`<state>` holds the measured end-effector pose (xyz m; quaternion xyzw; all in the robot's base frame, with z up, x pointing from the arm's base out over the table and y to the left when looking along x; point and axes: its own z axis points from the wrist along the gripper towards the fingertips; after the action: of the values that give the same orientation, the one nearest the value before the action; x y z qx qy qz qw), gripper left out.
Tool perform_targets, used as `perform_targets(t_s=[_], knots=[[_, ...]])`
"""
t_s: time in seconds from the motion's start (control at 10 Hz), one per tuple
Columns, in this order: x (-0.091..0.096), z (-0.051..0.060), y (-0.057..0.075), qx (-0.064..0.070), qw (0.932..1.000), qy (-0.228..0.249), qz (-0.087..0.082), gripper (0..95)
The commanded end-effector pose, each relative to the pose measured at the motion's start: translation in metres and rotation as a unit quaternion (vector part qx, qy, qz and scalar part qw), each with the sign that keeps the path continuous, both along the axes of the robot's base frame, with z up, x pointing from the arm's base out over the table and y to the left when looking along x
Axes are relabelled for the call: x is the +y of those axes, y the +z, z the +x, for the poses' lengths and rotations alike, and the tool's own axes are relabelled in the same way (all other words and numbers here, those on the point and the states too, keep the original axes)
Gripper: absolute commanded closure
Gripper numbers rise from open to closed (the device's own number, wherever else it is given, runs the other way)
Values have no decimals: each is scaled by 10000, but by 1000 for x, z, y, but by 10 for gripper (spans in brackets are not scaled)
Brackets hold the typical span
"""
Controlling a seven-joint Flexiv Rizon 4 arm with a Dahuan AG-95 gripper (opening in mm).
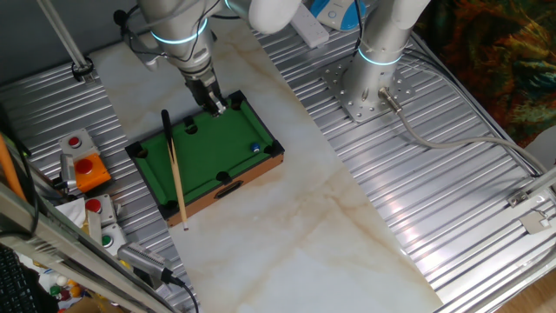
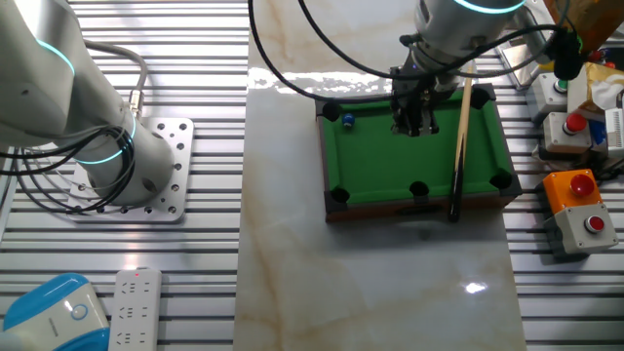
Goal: Hit the pool ball
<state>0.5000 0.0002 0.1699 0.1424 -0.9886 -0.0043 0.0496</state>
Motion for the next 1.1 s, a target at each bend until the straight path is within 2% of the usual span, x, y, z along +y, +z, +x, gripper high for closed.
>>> perform_targets(t_s=[0.1, 0.2, 0.4, 0.5, 0.7, 0.9, 1.1], knots=[[0, 1, -1, 90, 9849, 1725, 128, 950], [0, 1, -4, 71, 9795, 2009, 158, 950], [-3, 3, -11, 41, 9740, 2258, 151, 950], [-10, 11, -14, 19, 9694, 2449, 162, 950], [-33, 38, -9, 11, 9638, 2661, 167, 950], [-72, 75, -5, 14, 9502, 3112, 151, 950], [-110, 104, -7, -86, 9346, 3552, 172, 950]])
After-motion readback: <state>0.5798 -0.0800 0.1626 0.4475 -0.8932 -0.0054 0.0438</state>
